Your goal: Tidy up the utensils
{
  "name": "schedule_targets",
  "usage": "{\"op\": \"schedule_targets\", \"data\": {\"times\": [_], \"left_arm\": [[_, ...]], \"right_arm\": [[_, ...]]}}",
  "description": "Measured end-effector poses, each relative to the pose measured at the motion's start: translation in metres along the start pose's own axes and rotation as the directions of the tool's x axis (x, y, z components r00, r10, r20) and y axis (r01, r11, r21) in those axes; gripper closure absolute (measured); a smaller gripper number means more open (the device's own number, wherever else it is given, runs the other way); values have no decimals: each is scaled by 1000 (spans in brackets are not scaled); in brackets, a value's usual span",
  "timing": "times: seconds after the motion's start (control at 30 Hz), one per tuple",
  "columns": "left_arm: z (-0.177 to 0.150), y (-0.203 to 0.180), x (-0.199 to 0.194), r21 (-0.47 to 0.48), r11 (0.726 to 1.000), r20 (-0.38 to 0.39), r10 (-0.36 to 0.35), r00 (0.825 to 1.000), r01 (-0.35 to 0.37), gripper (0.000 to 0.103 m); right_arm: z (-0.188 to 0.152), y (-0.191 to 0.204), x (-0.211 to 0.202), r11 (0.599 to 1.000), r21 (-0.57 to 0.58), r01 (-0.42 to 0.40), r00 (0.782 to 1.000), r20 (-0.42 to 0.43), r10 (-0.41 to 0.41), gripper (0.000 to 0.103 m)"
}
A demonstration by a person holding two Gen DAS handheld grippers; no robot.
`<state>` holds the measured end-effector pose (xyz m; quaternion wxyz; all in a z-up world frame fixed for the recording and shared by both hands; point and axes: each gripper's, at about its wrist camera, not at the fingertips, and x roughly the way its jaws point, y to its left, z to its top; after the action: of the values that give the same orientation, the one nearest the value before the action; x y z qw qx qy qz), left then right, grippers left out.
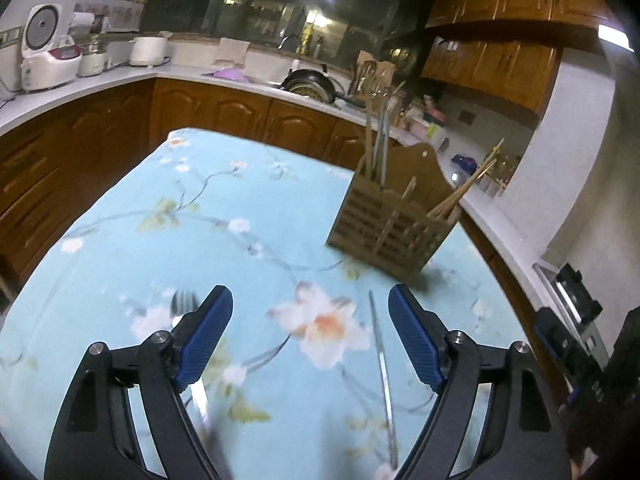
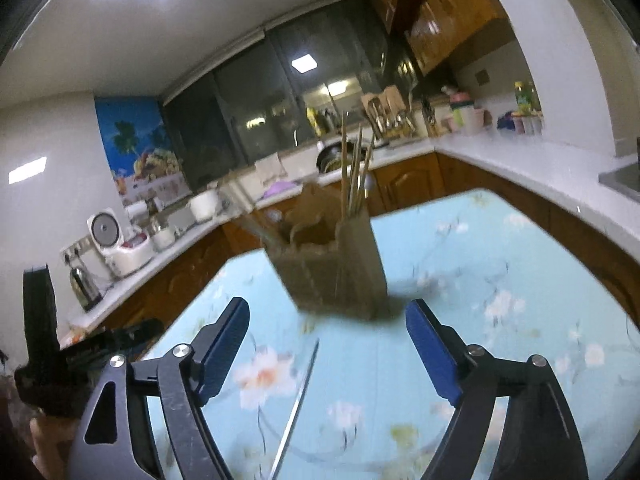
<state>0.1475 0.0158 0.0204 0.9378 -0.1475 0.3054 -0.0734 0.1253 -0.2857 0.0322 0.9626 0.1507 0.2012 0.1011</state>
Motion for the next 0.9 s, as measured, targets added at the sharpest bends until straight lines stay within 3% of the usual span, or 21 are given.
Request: {"op": "schedule_targets", "data": {"times": [0.43, 0.67, 0.8, 0.9], "left_arm": [[-53, 16, -41, 46, 997, 28, 60, 998, -61, 19], [-63, 7, -71, 117, 990, 123, 64, 990, -78, 17], [-78, -2, -99, 154, 980, 240, 88, 967, -128, 0], [-92, -7, -112, 186, 968, 303, 107, 947, -169, 0]], "right_arm": [[-43, 8, -35, 998, -45, 32, 999, -33, -33, 18], [-53, 20, -59, 992, -115, 45, 999, 10, -44, 10], [-60, 33, -81, 979, -193, 65, 996, 79, -51, 3], [-71, 44, -101, 958, -264, 112, 983, 168, -68, 0]]}}
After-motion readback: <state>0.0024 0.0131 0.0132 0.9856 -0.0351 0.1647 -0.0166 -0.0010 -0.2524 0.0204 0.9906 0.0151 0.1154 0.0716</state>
